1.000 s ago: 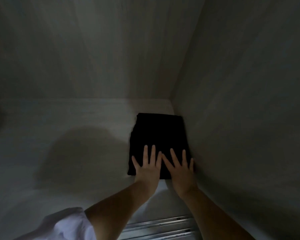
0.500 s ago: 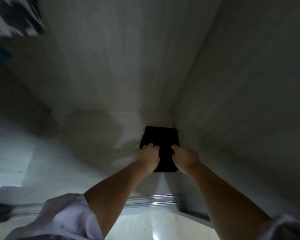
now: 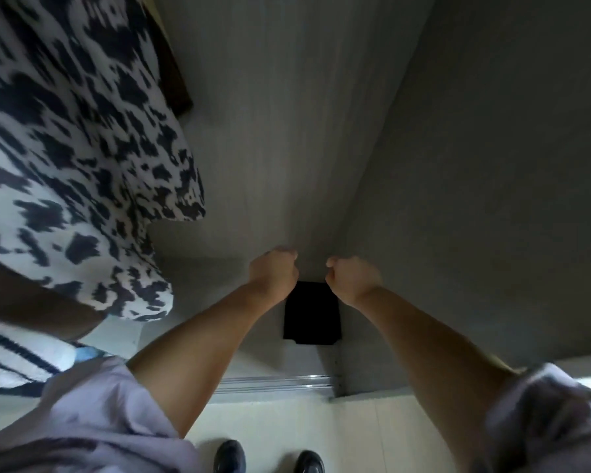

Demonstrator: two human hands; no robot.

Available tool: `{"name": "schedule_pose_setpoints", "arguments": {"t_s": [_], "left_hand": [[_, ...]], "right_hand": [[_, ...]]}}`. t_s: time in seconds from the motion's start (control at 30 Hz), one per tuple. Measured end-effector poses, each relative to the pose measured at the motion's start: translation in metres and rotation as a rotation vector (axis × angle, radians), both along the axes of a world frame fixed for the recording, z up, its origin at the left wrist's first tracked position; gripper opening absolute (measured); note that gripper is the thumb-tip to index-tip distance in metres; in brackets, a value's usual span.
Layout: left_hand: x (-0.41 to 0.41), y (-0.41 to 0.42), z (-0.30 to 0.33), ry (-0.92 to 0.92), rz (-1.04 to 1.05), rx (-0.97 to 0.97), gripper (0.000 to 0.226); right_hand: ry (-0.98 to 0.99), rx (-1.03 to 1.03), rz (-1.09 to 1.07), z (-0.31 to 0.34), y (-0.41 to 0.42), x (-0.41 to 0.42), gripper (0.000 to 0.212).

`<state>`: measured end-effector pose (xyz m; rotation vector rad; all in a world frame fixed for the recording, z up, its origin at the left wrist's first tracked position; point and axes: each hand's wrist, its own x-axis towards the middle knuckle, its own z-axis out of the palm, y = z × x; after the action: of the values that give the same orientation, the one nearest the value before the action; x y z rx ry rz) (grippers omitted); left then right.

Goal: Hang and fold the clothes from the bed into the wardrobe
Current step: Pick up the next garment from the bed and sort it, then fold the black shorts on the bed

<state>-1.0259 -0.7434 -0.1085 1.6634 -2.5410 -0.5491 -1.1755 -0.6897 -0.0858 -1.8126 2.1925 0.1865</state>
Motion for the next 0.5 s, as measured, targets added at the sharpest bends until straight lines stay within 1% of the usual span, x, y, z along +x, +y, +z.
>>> {"name": "schedule_pose_setpoints", "arguments": {"t_s": [0.13,0.23,0.3,0.37,0.5], "left_hand": [[0.026,0.019,0.043,0.029,0.015,0.051,0.036],[0.045,0.034,0.068,0.028,-0.002,0.066,0.035],[0.056,0.044,0.085,0.019,-0.019,0.036,0.032],[0.068,0.053,0.102,-0.003,-0.085,-0.009,0.028],[0.089,0.076,0.124,-0.014,-0.252,-0.065,0.029]], "right_hand": [[0.02,-0.02,0.025,0.043,0.031,0.013,0.037],[0.032,-0.026,-0.014,0.063,0.057,0.025,0.038],[0.054,-0.055,-0.066,0.077,0.073,0.035,0.036],[0.051,-0.087,-0.13,0.088,0.089,0.049,0.035],[0.041,-0.163,-0.259,0.102,0.131,0.083,0.032]]}}
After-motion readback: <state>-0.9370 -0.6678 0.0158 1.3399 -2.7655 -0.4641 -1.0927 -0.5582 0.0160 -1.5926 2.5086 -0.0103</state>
